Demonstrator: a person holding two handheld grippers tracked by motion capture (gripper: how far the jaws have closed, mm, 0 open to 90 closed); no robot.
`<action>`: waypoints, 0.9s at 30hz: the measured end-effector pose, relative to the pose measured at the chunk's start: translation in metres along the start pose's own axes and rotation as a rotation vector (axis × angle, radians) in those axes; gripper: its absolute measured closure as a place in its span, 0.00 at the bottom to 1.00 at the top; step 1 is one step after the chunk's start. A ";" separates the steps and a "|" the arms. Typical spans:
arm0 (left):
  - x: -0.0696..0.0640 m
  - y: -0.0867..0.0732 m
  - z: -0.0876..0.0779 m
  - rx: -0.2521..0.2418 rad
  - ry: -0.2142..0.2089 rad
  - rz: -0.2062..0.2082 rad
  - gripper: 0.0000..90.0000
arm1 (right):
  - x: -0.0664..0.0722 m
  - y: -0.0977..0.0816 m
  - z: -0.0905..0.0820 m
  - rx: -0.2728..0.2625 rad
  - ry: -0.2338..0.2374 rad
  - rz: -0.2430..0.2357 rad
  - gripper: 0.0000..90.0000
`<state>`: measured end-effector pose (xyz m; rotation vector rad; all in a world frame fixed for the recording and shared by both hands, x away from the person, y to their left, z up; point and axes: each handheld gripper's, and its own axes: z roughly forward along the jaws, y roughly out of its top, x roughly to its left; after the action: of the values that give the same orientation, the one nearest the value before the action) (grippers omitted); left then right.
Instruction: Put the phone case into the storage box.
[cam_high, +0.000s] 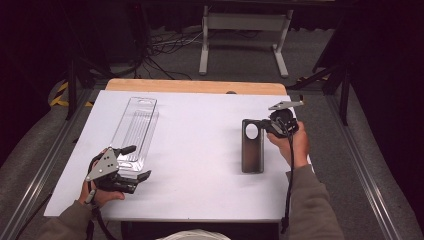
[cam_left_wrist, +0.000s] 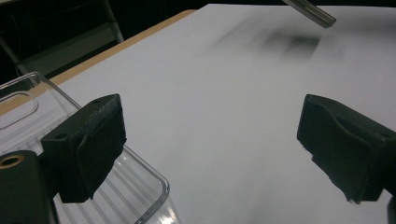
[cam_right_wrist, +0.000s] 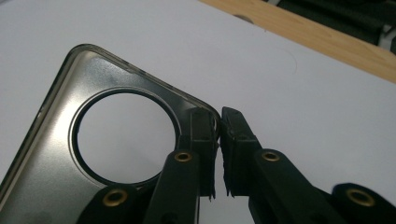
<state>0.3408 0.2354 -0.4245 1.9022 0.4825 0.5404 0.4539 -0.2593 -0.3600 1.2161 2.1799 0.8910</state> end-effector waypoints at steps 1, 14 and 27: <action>0.000 0.000 0.000 0.000 0.000 0.000 0.10 | 0.000 0.000 0.000 0.000 0.000 0.000 0.94; -0.002 0.004 0.006 -0.004 0.017 -0.022 0.12 | 0.031 0.000 -0.012 -0.137 0.000 -0.053 0.94; -0.004 0.036 0.029 -0.083 -0.005 -0.039 0.13 | 0.057 0.004 -0.018 -0.215 0.002 -0.087 0.94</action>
<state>0.3565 0.1985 -0.4018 1.8112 0.4851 0.5221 0.4157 -0.2135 -0.3503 1.0105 2.0601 1.0583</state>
